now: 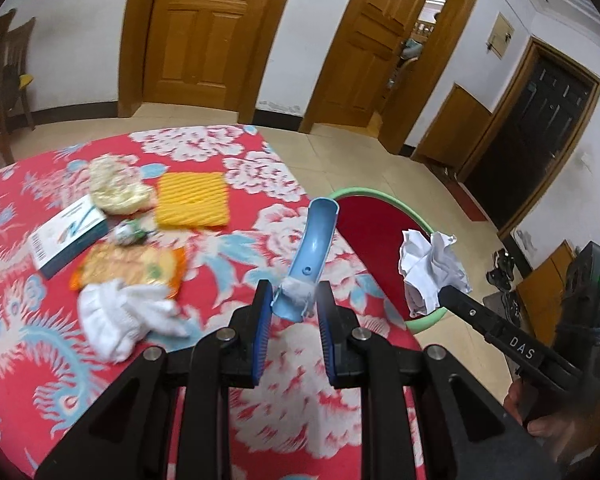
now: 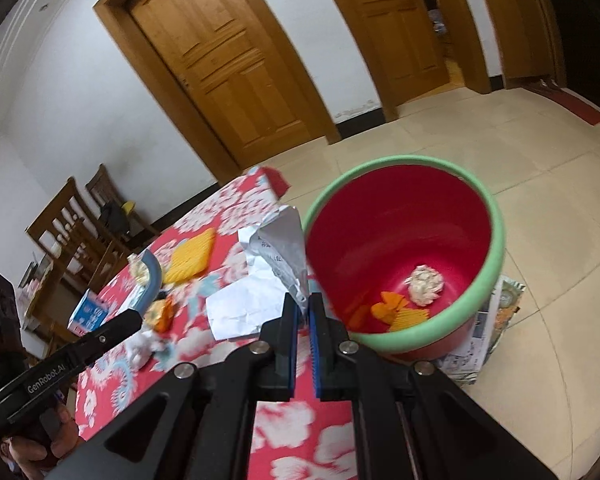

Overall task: Collect trash
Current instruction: 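Carry the blue tube and white paper over the red bucket with both tools, then open the left tool to drop the blue tube while the right tool drops the paper, then move both tools back over the table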

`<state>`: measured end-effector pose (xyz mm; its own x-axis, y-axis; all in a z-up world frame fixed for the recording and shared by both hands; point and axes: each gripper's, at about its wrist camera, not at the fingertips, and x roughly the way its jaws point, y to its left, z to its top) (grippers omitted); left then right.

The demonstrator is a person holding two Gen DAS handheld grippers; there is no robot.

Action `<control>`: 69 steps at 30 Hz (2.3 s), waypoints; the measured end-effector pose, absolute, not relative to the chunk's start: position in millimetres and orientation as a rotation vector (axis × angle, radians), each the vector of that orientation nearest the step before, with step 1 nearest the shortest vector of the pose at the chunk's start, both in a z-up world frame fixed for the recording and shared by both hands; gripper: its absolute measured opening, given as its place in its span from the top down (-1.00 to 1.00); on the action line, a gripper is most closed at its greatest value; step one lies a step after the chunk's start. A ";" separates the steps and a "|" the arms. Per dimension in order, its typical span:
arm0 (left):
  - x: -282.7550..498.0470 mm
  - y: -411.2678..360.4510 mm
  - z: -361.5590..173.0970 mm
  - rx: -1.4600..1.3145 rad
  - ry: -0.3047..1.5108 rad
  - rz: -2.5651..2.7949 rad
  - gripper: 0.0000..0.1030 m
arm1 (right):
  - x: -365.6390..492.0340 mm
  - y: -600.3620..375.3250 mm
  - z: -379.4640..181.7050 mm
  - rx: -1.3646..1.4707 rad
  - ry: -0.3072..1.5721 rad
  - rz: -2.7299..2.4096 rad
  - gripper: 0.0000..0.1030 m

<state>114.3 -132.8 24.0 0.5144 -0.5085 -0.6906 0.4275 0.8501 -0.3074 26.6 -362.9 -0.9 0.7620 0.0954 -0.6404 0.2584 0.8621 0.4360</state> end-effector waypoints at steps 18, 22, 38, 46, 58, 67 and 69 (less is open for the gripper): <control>153.2 -227.3 4.8 -0.030 0.896 -0.660 0.58 | 38.5 -434.8 -33.5 0.614 0.748 -0.210 0.80; 156.3 -241.5 -0.4 -0.010 0.907 -0.673 0.58 | 37.8 -443.0 -35.8 0.618 0.747 -0.225 0.70; 166.9 -269.8 -18.7 0.018 0.983 -0.700 0.58 | 28.9 -450.6 -33.0 0.630 0.720 -0.239 0.41; 159.5 -272.8 -14.0 0.055 0.965 -0.702 0.38 | 26.0 -452.3 -31.8 0.633 0.719 -0.243 0.38; 145.8 -245.5 -2.1 0.029 0.963 -0.658 0.30 | 16.6 -440.2 -20.7 0.619 0.704 -0.224 -0.07; 132.5 -210.0 8.3 0.018 0.940 -0.617 0.26 | 12.3 -423.1 -10.7 0.610 0.705 -0.194 -0.31; 132.2 -201.4 9.1 0.014 0.939 -0.605 0.26 | 11.7 -418.9 -8.9 0.606 0.707 -0.189 -0.32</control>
